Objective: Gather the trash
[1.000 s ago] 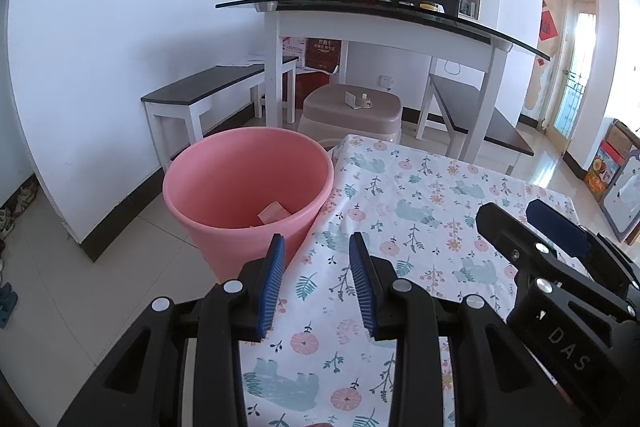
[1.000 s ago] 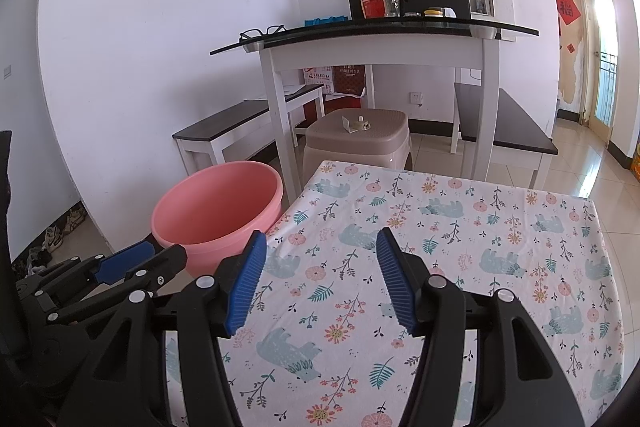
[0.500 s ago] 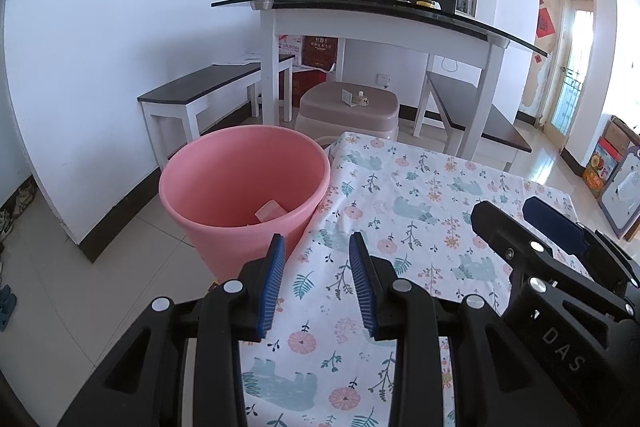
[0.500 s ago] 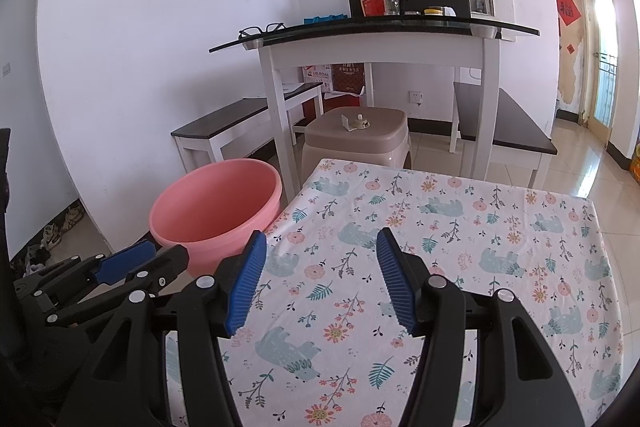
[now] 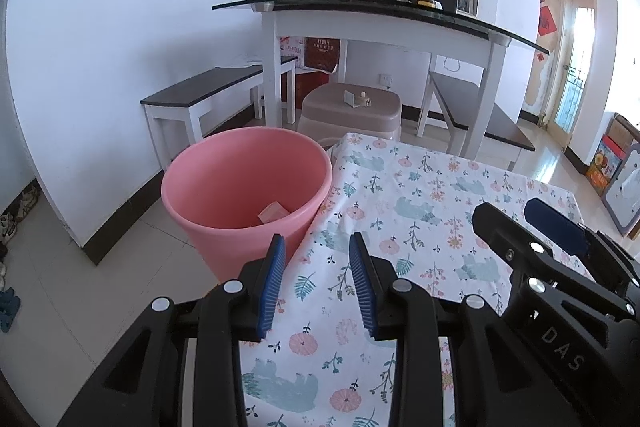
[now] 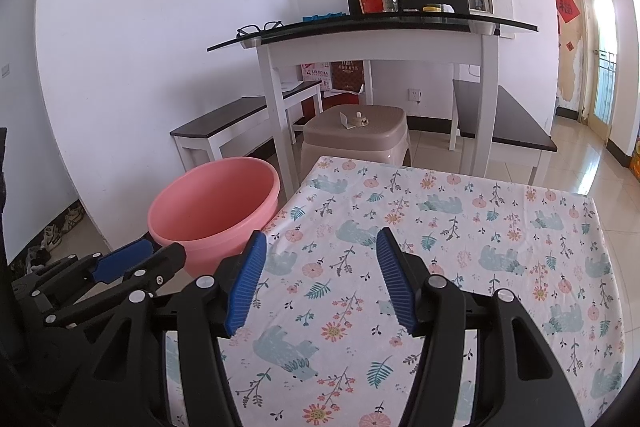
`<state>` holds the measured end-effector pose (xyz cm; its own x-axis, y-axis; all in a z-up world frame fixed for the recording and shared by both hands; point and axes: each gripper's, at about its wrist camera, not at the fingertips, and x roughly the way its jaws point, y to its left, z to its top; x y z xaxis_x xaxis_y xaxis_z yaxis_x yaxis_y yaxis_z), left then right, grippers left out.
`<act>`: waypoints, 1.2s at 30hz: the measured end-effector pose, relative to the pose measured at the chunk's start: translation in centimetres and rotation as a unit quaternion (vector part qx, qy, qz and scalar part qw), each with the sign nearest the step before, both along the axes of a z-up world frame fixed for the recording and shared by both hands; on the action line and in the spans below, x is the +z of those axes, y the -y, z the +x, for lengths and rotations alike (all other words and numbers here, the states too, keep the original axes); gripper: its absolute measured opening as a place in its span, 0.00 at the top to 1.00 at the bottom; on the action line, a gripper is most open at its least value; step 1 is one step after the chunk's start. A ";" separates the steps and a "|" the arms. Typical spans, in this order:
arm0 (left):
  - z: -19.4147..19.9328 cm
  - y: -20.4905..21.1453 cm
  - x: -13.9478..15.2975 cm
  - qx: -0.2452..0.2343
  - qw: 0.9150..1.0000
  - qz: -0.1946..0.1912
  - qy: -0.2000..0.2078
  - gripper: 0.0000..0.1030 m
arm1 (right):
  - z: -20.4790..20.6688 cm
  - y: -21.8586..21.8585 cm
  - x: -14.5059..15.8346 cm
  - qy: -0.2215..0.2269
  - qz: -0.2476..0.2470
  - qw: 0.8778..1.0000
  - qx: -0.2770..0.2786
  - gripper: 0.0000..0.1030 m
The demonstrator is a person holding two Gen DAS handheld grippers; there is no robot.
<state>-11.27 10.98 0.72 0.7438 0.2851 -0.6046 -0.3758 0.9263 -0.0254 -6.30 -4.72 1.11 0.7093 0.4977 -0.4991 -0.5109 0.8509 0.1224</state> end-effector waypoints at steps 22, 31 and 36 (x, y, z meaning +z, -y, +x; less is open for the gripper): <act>4.4 1.7 0.7 -0.064 0.998 -0.003 -0.007 0.67 | 2.9 2.6 -0.4 -0.030 0.000 0.999 -0.034 0.44; 9.4 4.2 -0.5 -0.116 0.993 -0.013 -0.030 0.66 | 6.2 6.1 -1.2 -0.055 -0.007 0.995 -0.087 0.44; 12.0 6.3 -1.9 -0.146 0.988 -0.012 -0.050 0.66 | 8.1 8.6 -2.3 -0.077 -0.018 0.990 -0.120 0.44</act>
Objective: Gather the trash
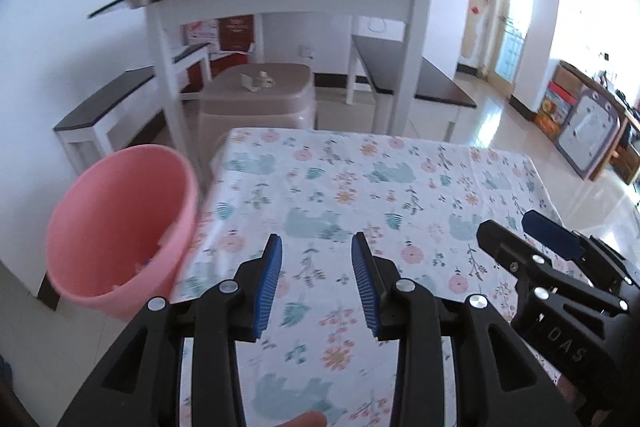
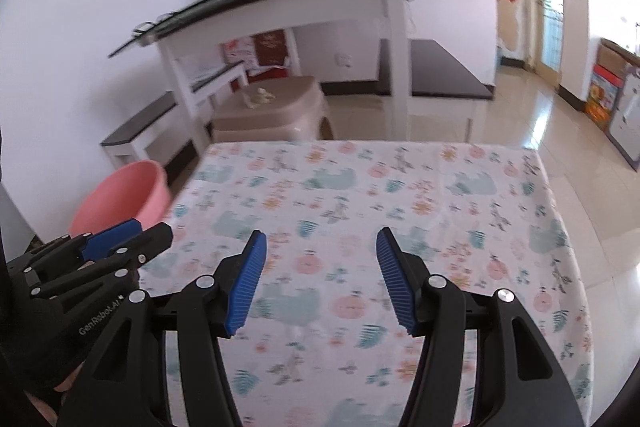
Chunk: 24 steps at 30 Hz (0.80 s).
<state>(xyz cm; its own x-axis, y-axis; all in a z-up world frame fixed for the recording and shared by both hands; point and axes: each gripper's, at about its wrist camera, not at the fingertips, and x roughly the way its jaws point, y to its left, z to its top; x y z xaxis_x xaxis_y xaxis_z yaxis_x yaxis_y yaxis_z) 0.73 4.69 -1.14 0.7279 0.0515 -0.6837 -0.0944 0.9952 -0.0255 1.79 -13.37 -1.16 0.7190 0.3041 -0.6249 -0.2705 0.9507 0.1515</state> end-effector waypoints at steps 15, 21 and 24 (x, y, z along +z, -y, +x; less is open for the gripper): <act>6.3 6.7 -4.0 -0.068 0.996 0.000 -0.052 0.66 | 4.5 7.4 -3.5 -0.058 -0.035 0.994 -0.082 0.44; 7.5 8.5 -5.4 -0.085 0.994 -0.001 -0.065 0.66 | 5.1 8.8 -5.0 -0.079 -0.043 0.992 -0.094 0.44; 8.0 9.2 -6.1 -0.092 0.993 0.002 -0.072 0.66 | 5.4 9.2 -5.7 -0.086 -0.046 0.991 -0.097 0.44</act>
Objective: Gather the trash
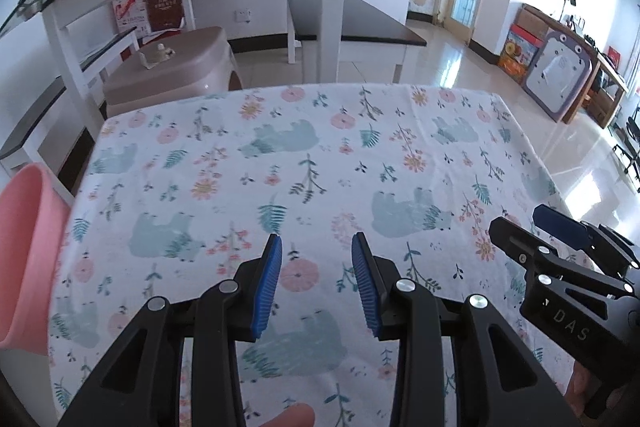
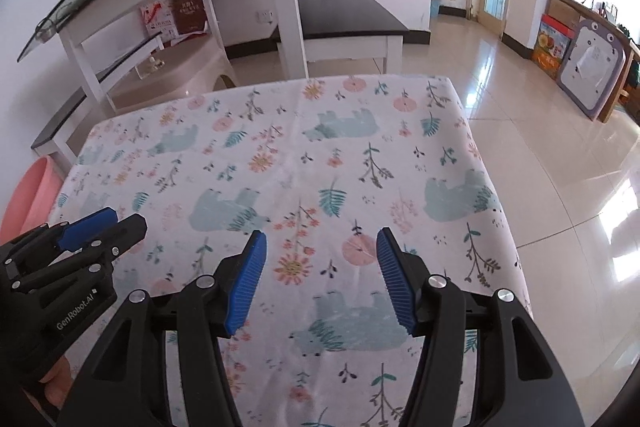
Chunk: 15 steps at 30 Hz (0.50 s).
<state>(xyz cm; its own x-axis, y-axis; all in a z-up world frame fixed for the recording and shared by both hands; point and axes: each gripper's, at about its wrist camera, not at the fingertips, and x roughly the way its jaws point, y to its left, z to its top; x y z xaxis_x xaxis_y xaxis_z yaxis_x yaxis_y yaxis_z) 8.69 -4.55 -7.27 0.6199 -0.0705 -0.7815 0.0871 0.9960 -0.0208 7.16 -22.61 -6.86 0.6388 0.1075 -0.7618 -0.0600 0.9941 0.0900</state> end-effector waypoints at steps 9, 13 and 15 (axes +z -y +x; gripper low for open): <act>0.8 1.4 -1.2 -0.014 1.000 0.009 -0.008 0.66 | 0.6 0.8 -1.3 -0.019 -0.002 1.000 -0.005 0.44; 0.9 1.8 -1.5 -0.016 1.000 0.014 -0.007 0.65 | 0.6 0.7 -1.3 -0.019 -0.003 1.000 -0.004 0.44; 0.9 1.9 -1.6 -0.018 1.000 0.018 -0.006 0.64 | 0.6 0.6 -1.3 -0.019 -0.005 1.000 -0.004 0.44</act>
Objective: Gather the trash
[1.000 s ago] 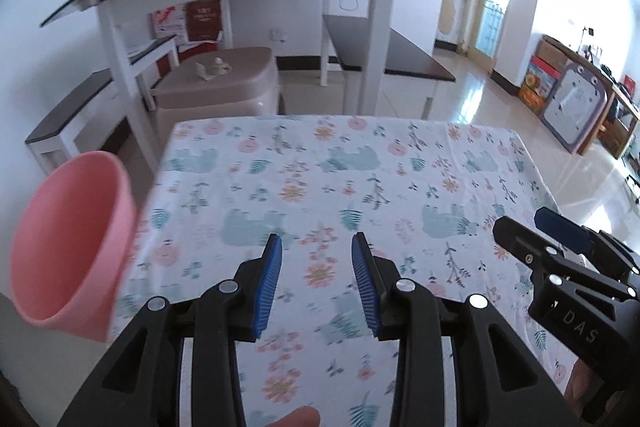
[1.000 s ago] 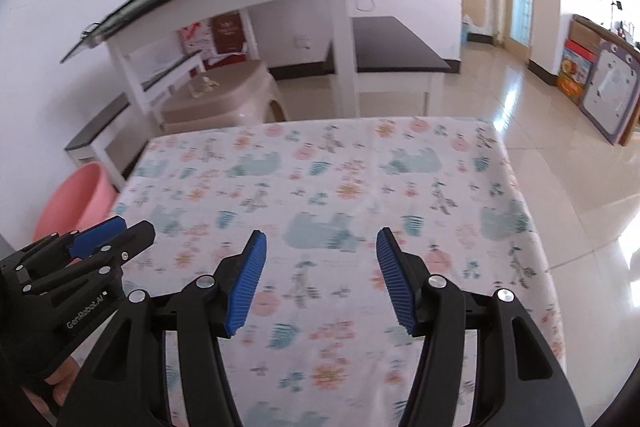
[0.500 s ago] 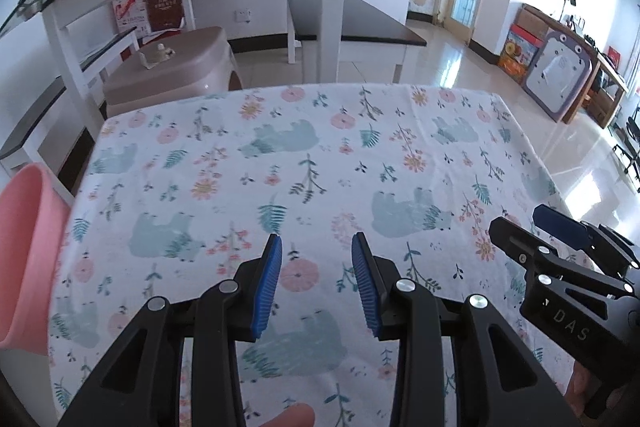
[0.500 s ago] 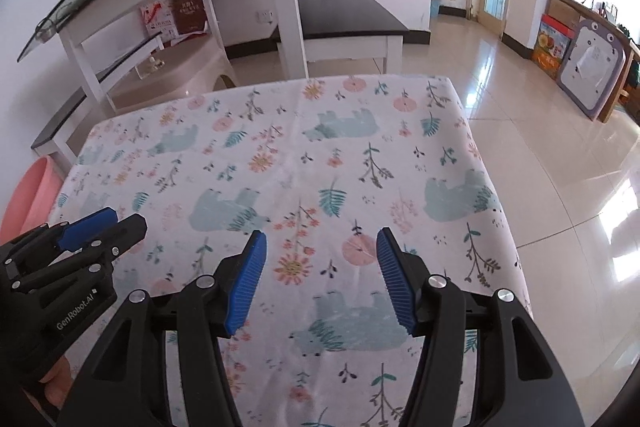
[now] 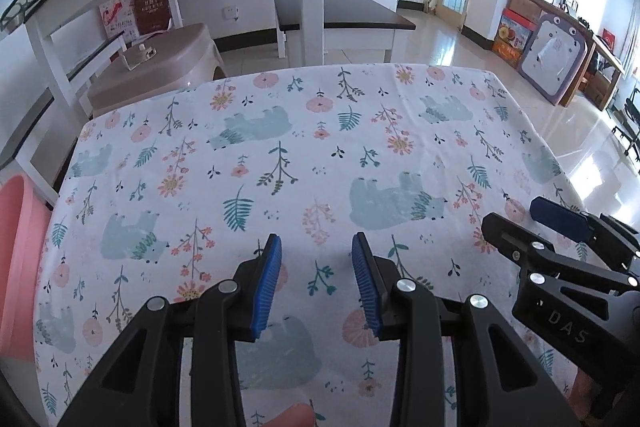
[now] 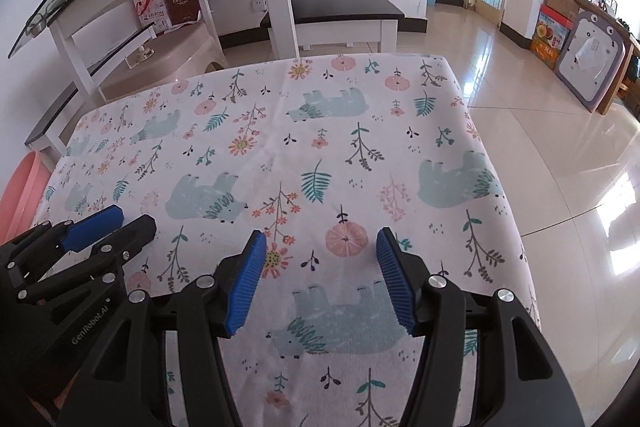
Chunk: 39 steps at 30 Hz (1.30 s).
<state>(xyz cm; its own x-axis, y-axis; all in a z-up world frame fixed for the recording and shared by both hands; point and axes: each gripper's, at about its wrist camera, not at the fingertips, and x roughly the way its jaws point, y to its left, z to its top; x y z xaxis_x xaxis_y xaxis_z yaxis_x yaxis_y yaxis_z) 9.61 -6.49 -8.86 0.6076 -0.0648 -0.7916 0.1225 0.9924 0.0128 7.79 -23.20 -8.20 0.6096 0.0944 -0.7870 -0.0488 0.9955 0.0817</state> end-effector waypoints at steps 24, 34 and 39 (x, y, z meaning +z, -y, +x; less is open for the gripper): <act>0.2 0.8 -0.2 0.003 1.000 0.015 -0.001 0.56 | 0.2 -0.8 -0.1 -0.006 -0.029 1.000 0.008 0.37; 0.2 0.6 -0.2 0.005 1.000 0.012 -0.002 0.54 | 0.2 -0.8 -0.2 -0.006 -0.028 1.000 0.008 0.37; 0.2 0.5 -0.2 0.005 1.000 0.010 -0.003 0.53 | 0.2 -0.7 -0.2 -0.006 -0.029 1.000 0.008 0.36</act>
<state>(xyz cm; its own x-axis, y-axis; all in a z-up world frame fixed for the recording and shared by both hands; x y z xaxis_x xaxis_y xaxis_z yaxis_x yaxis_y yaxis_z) 9.83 -6.98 -9.10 0.6038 -0.0431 -0.7960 0.1118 0.9932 0.0310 7.97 -22.52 -8.38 0.5988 0.0575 -0.7989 -0.0633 0.9977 0.0243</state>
